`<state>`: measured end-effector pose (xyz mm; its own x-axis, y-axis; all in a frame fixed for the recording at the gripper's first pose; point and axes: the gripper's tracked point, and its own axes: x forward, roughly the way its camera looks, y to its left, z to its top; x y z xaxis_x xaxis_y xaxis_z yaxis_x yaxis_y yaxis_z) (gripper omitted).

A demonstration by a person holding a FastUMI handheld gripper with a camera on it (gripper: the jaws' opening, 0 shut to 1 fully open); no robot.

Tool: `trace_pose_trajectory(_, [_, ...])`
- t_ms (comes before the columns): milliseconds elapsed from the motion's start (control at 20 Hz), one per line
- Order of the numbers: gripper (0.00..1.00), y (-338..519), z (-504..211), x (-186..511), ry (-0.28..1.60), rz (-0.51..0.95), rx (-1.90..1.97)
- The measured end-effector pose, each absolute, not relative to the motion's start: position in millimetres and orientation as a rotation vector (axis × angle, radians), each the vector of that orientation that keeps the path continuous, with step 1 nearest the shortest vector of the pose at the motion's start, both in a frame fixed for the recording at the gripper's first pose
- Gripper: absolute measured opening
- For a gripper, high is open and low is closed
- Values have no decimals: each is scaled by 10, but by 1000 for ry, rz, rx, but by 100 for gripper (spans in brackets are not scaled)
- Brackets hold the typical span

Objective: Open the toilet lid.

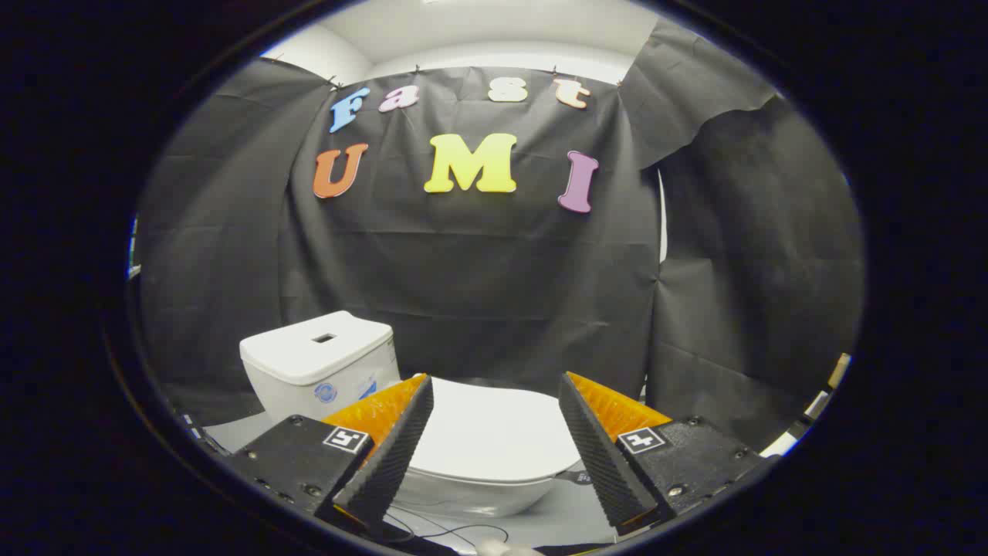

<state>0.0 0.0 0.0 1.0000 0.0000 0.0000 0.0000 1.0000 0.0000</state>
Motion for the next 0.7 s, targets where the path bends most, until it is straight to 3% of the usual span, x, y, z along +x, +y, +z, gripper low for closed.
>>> trace_pose_trajectory(700, [100,-168,61,-18,-9,-49,24])
